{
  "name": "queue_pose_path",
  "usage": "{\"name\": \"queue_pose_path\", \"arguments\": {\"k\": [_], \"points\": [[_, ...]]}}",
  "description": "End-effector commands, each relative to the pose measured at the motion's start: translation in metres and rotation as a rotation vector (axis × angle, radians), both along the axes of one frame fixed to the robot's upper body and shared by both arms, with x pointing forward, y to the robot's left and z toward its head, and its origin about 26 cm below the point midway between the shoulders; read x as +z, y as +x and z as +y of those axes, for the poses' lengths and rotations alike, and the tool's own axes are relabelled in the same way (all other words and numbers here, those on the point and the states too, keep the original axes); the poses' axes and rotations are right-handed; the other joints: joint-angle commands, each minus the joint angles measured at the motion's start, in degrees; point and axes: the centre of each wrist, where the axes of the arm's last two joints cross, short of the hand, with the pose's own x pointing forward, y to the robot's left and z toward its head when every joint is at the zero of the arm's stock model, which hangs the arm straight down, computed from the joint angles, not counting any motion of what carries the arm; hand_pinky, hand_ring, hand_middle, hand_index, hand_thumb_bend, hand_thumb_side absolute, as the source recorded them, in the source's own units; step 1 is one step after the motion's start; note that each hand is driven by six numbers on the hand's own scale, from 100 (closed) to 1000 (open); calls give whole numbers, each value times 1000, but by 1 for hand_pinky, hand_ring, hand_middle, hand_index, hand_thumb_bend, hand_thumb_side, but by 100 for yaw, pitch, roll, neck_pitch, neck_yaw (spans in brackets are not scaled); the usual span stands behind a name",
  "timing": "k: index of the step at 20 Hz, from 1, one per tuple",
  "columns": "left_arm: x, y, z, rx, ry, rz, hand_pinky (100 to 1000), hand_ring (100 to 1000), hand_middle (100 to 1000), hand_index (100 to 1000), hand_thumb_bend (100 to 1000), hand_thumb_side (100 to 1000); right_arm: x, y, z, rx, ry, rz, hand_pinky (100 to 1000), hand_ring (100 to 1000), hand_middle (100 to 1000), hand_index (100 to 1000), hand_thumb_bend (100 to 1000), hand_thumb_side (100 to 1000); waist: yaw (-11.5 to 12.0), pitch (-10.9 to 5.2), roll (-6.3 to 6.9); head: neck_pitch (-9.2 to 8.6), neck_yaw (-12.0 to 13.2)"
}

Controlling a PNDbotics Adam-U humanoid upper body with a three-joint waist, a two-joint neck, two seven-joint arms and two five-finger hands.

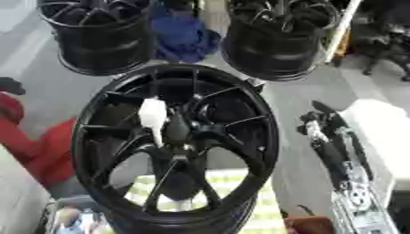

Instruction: Pull the pin out of the wheel hub.

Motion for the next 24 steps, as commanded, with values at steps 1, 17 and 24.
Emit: {"name": "queue_pose_path", "arguments": {"k": [1,17,24], "points": [[13,2,2,-3,25,-28,667,1000,821,970,100,578,10,3,-2,4,-9,-31,707,609,633,883,100,578,-9,-18,15,-14,61],[56,19,-4,-60,178,-117,686,1000,838,977,194,581,10,3,-3,10,-17,-30,709,610,634,884,100,578,-38,-80,47,-14,51],[113,54,-37,-240,476,-185,726,1000,867,994,417,664,8,2,-3,27,-31,-19,709,609,634,884,100,578,-119,-140,113,-14,113]]}}
